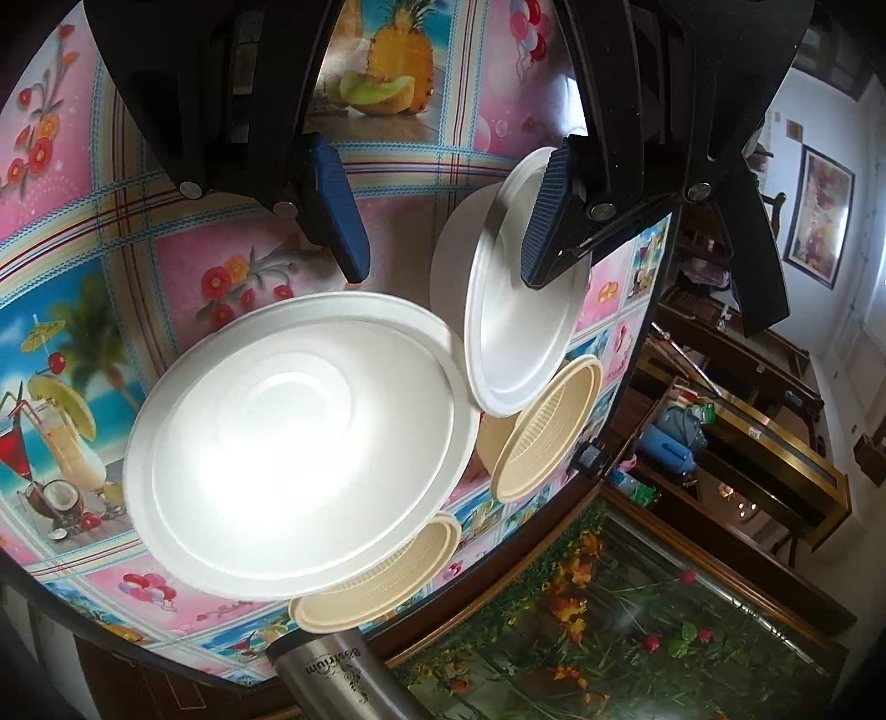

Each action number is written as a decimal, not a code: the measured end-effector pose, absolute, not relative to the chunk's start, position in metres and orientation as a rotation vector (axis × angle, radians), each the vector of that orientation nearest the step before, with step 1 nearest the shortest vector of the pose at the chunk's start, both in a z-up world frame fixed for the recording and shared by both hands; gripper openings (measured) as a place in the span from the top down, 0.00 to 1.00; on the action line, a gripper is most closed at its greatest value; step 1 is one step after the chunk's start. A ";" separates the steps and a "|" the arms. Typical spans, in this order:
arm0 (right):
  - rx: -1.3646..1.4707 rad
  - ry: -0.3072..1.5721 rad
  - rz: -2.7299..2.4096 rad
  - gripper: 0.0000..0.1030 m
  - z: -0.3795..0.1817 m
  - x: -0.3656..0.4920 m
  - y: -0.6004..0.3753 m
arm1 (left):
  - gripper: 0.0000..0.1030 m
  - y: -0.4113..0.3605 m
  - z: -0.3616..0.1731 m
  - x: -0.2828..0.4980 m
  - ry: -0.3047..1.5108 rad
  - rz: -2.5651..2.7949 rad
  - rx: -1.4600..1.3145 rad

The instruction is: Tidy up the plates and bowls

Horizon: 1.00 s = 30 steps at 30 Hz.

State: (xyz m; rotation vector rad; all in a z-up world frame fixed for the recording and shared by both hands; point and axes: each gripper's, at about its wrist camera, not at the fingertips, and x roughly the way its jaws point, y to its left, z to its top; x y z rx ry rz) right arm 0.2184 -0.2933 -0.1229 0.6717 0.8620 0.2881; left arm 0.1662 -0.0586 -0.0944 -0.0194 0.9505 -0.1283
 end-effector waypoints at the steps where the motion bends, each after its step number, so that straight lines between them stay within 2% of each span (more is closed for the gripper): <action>1: 0.670 0.862 0.286 0.44 -0.123 0.218 -0.293 | 0.31 -0.059 -0.095 0.167 0.953 -0.132 -0.017; 25: 0.630 0.857 0.263 0.44 -0.123 0.221 -0.284 | 0.31 -0.061 -0.098 0.168 0.960 -0.145 -0.001; 30: 0.625 0.858 0.256 0.44 -0.124 0.222 -0.284 | 0.28 -0.063 -0.099 0.168 0.959 -0.149 0.009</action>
